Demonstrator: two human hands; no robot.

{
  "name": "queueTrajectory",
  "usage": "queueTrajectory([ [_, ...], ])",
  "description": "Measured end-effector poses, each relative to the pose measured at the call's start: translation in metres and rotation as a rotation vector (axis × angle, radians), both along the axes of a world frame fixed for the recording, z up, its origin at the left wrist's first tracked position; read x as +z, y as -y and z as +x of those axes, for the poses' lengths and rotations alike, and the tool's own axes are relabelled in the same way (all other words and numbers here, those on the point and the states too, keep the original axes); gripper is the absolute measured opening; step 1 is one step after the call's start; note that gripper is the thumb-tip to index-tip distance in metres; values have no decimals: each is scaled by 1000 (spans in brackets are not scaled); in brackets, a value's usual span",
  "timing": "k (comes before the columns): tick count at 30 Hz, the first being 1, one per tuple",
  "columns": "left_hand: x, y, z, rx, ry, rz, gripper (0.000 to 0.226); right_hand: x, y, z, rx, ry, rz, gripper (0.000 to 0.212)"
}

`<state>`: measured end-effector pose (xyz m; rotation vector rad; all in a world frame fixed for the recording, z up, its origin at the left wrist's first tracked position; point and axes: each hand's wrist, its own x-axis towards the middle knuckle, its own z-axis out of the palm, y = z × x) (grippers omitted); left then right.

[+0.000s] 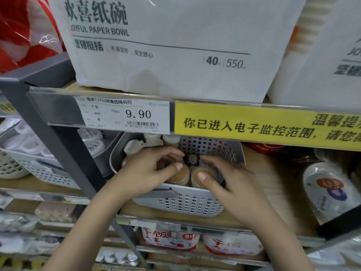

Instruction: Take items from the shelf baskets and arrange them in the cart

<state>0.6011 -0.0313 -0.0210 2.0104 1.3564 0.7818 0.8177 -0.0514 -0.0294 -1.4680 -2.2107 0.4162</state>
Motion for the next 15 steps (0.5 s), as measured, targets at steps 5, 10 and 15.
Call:
queueTrajectory([
  [5, 2, 21, 1, 176, -6, 270, 25, -1, 6, -3, -23, -131, 173, 42],
  [10, -7, 77, -10, 357, -167, 484, 28, -3, 23, -30, 177, -70, 540, 30],
  [15, -35, 152, -39, 567, -365, 285, 32, -20, 49, -84, 512, -140, 547, 28],
])
